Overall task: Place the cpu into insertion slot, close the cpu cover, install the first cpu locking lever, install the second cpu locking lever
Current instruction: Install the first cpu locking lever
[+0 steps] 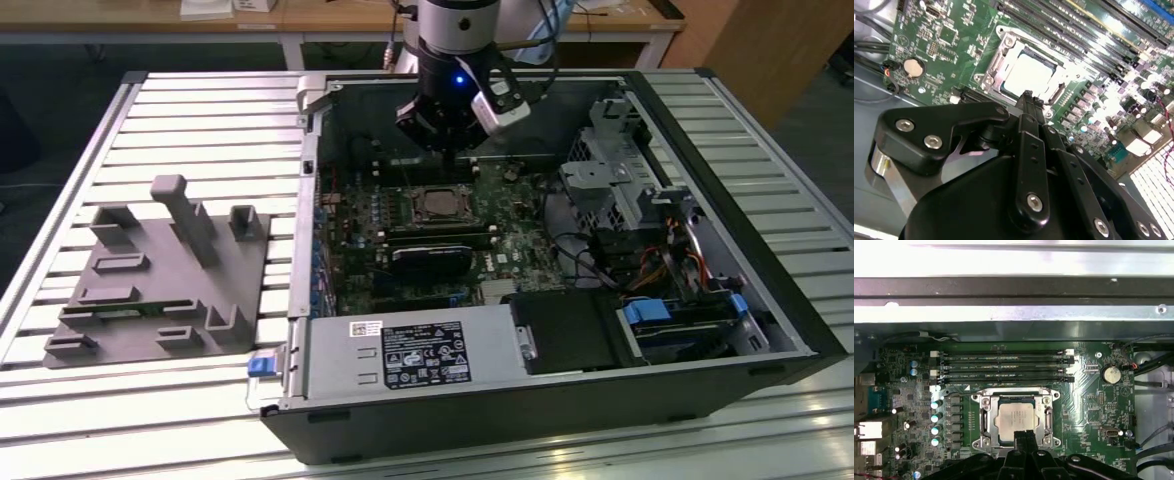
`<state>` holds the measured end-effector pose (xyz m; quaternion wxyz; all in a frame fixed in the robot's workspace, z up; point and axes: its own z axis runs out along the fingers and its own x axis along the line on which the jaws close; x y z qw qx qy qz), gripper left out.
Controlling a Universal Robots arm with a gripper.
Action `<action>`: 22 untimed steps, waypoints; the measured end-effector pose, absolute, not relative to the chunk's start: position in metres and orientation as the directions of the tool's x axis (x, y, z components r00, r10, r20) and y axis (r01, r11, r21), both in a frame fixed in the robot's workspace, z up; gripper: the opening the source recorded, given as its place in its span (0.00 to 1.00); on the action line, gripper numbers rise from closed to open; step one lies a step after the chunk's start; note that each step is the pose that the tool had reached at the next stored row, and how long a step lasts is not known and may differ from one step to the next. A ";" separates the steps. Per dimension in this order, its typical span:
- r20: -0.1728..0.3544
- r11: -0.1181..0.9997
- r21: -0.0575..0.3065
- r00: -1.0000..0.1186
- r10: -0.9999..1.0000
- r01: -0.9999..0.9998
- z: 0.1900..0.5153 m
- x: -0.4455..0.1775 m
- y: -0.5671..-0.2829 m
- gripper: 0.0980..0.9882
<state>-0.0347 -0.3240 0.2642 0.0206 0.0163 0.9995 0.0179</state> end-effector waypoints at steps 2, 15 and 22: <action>-0.041 0.999 0.037 -0.999 0.033 0.032 0.264 -0.038 -0.324 0.01; -0.041 0.999 0.037 -0.999 0.035 0.033 0.263 -0.065 -0.324 0.01; -0.041 0.999 0.038 -0.999 0.036 0.034 0.262 -0.086 -0.324 0.01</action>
